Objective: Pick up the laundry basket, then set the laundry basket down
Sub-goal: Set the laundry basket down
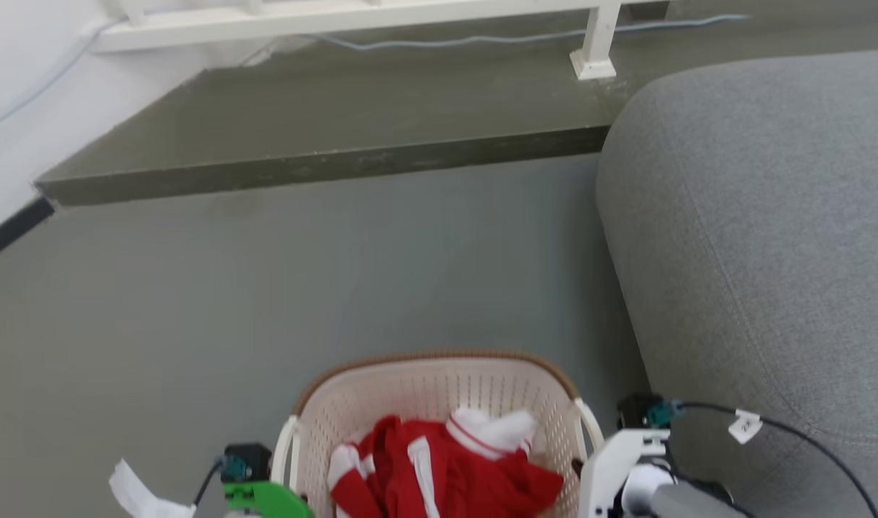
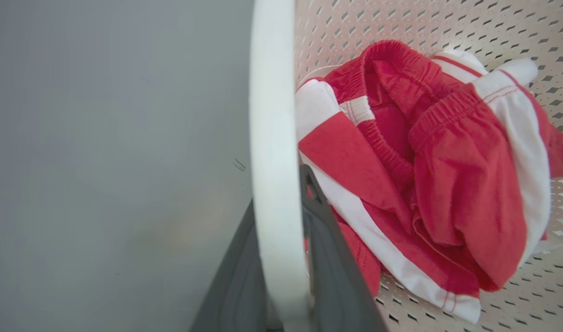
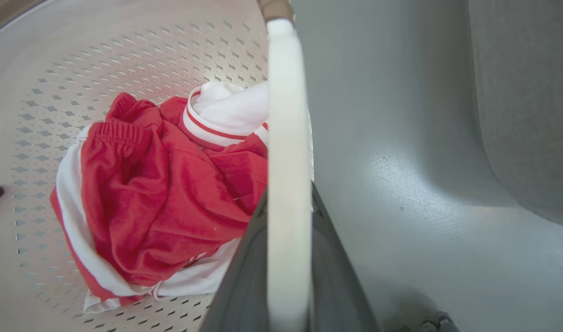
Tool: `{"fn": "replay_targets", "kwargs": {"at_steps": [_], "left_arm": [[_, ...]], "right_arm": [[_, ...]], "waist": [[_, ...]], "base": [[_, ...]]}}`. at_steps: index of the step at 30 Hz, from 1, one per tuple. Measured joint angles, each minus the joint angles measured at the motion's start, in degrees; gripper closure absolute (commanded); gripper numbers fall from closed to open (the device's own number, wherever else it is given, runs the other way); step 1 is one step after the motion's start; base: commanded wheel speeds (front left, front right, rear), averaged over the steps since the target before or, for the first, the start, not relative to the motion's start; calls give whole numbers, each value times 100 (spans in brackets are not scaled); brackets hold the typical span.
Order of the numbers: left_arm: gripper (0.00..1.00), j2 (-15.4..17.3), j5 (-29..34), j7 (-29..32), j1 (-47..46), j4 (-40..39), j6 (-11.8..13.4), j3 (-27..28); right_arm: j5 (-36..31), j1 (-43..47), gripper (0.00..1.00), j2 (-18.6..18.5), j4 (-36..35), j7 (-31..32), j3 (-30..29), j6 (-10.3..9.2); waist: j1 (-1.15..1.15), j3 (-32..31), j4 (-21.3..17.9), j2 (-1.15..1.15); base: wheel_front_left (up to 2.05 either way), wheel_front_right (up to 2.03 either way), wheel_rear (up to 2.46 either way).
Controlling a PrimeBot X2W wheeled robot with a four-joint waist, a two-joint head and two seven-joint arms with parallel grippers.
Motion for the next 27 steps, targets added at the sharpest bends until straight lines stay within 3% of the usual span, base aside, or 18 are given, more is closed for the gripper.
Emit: {"fn": "replay_targets", "kwargs": {"at_steps": [27], "left_arm": [[100, 85, 219, -300, -1764, -303, 208, 47]], "right_arm": [[-170, -2017, 100, -81, 81, -385, -168, -60]], "waist": [[1, 1725, -5, 0]], "base": [[0, 0, 0]]}}
